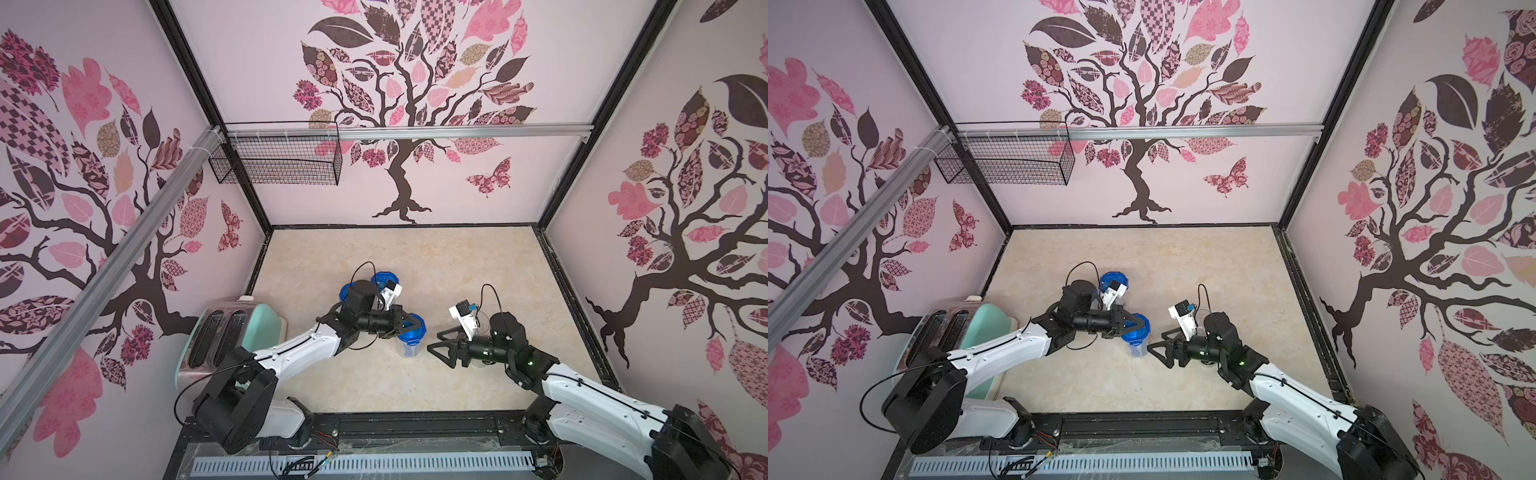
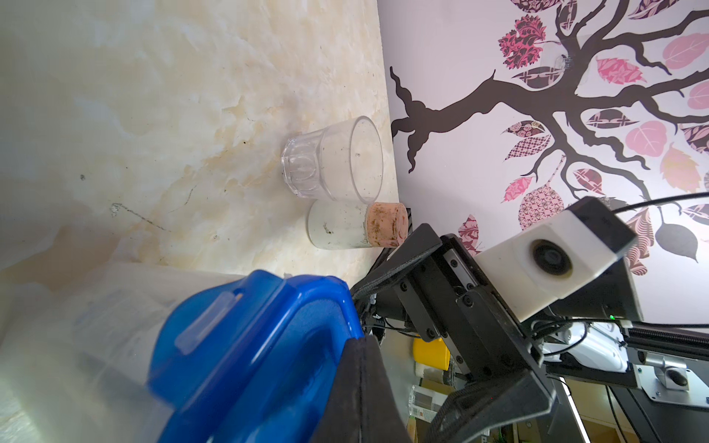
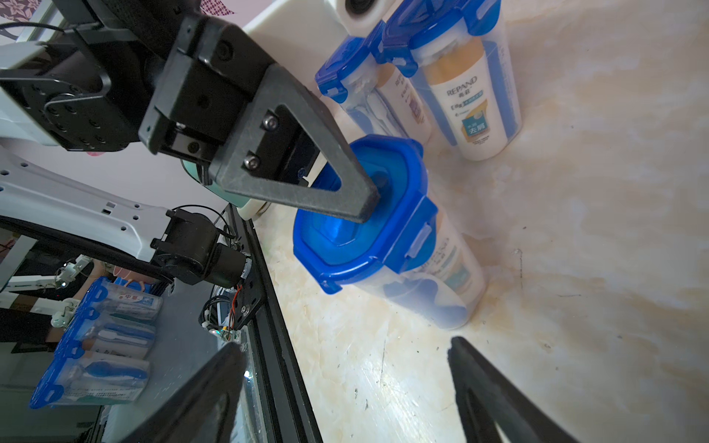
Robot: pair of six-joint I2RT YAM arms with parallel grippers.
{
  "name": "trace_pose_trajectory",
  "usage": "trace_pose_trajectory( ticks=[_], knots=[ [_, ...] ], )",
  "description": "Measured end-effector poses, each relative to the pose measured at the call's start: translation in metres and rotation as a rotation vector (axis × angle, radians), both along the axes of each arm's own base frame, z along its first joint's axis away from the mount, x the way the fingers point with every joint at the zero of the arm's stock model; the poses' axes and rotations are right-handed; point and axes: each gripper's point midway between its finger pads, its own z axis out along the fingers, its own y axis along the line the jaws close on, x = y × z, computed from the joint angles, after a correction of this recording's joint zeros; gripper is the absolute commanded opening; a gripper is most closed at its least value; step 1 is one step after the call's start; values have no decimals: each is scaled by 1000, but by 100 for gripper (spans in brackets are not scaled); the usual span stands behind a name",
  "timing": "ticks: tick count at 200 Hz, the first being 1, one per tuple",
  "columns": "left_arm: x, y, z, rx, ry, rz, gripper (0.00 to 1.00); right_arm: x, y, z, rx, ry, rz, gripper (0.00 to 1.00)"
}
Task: Take out toiletry kits
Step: Unfasten the latch on the container.
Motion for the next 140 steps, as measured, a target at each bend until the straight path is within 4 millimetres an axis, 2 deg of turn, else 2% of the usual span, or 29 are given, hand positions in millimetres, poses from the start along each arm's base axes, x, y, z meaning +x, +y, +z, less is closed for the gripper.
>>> trace_pose_trajectory(
  ticks=[72,140],
  knots=[
    [11,-3,-4,-44,10,-15,0,0,0,1,5,-4,4,86],
    [9,-3,-4,-92,4,-34,0,0,1,1,6,0,3,87]
  ],
)
